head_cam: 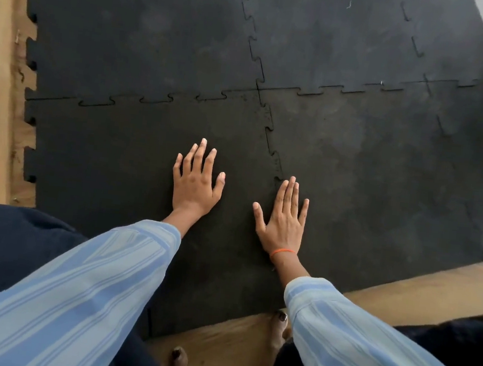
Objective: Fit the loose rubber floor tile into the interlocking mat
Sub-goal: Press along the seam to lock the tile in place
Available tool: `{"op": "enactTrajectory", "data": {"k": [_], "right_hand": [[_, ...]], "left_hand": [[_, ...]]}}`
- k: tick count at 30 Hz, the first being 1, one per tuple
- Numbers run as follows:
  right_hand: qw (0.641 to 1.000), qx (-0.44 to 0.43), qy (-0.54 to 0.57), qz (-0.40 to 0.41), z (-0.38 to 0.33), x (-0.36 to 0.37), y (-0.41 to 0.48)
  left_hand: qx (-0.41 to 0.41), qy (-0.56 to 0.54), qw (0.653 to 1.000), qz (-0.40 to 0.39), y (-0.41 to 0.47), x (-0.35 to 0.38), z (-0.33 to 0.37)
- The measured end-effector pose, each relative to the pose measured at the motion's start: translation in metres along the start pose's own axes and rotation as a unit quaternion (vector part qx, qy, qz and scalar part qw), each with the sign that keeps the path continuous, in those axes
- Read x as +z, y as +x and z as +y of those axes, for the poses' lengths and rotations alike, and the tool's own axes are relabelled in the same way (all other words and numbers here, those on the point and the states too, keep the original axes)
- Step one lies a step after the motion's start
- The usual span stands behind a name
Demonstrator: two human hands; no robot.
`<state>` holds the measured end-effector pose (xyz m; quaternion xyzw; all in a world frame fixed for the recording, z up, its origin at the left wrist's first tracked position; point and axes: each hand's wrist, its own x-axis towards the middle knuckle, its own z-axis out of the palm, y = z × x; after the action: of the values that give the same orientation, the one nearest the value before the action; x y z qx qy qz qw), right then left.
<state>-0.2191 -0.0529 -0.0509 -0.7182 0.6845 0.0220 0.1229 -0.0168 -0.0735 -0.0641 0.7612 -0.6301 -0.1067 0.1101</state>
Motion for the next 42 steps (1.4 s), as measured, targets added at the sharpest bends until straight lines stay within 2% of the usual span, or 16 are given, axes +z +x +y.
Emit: {"op": "enactTrajectory", "data": {"k": [3, 6, 9, 13, 21, 24, 27, 31, 35, 42], "right_hand": [[1.0, -0.001, -0.012, -0.007, 0.0, 0.0, 0.0], [0.999, -0.013, 0.023, -0.029, 0.003, -0.006, 0.003], [0.998, 0.012, 0.053, -0.007, 0.017, -0.004, -0.029], [0.999, 0.04, 0.019, 0.024, 0.027, 0.011, -0.074], [0.999, 0.042, 0.006, 0.022, 0.028, 0.012, -0.076], [0.999, 0.023, 0.019, 0.024, 0.023, 0.016, -0.092], [1.0, -0.02, -0.014, -0.004, 0.017, 0.02, -0.104], [0.999, -0.035, -0.037, -0.019, 0.017, 0.015, -0.097], [0.999, -0.047, -0.007, 0.003, 0.01, 0.01, -0.072], [0.996, -0.079, -0.031, -0.039, 0.004, 0.003, -0.05]], "left_hand": [[0.0, 0.0, 1.0, 0.0, 0.0, -0.001, 0.001], [0.0, -0.002, 1.0, -0.004, 0.001, -0.001, 0.001], [0.0, -0.002, 1.0, 0.0, 0.001, -0.001, 0.001], [-0.004, -0.006, 1.0, 0.008, 0.001, 0.0, 0.003], [-0.003, -0.002, 1.0, 0.0, 0.0, -0.003, 0.003], [-0.003, -0.003, 1.0, 0.0, 0.0, -0.003, 0.004], [-0.005, -0.002, 1.0, -0.001, -0.001, -0.003, 0.004], [-0.004, -0.004, 1.0, -0.004, -0.001, -0.005, 0.004], [-0.007, -0.004, 1.0, -0.004, -0.001, -0.004, 0.004], [-0.006, 0.005, 1.0, -0.013, 0.0, -0.005, 0.004]]}}
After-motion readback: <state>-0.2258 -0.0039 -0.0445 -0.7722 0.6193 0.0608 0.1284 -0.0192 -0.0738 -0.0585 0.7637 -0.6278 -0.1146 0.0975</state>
